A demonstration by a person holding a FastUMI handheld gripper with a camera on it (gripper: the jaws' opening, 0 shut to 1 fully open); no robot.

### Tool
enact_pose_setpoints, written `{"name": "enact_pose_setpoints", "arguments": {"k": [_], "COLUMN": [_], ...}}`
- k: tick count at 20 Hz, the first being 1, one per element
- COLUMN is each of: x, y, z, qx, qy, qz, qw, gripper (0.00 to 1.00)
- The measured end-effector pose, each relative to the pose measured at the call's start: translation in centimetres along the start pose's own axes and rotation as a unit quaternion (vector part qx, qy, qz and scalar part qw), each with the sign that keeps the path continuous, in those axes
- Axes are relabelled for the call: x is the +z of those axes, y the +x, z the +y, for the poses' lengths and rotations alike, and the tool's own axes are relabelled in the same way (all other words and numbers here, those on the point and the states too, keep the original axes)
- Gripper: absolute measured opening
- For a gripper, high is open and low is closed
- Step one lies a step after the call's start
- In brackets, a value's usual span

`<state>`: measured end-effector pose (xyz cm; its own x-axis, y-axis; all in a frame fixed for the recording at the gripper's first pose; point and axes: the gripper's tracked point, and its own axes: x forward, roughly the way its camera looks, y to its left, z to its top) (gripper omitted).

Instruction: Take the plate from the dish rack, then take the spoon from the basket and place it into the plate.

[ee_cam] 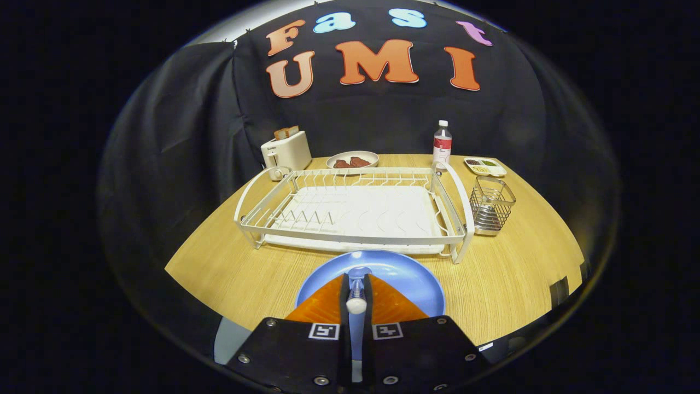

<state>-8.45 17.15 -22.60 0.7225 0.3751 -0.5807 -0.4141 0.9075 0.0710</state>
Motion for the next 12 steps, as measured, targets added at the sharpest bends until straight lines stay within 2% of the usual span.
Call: {"name": "enact_pose_setpoints", "arguments": {"k": [2,5,6,7,8,11,12], "x": [-0.7,-1.2,-0.8,-0.5,-0.1,2.8,4.1], "y": [0.1,0.0,-0.2,-0.4,-0.6,-1.6,-2.1], "z": [-0.2,-2.0,-2.2,-2.4,-2.7,-5.1,-6.1], "qx": [0.003,-0.026,-0.028,-0.028,-0.029,-0.057,-0.067], "qy": [0.003,0.01,0.017,0.027,0.033,0.03,0.031], "qz": [0.015,0.038,0.038,0.04,0.042,0.021,0.01], "qw": [1.0,0.999,0.999,0.998,0.998,0.998,0.997], "gripper": [0.1,0.17,0.21,0.3,0.32,0.76,0.86]}}
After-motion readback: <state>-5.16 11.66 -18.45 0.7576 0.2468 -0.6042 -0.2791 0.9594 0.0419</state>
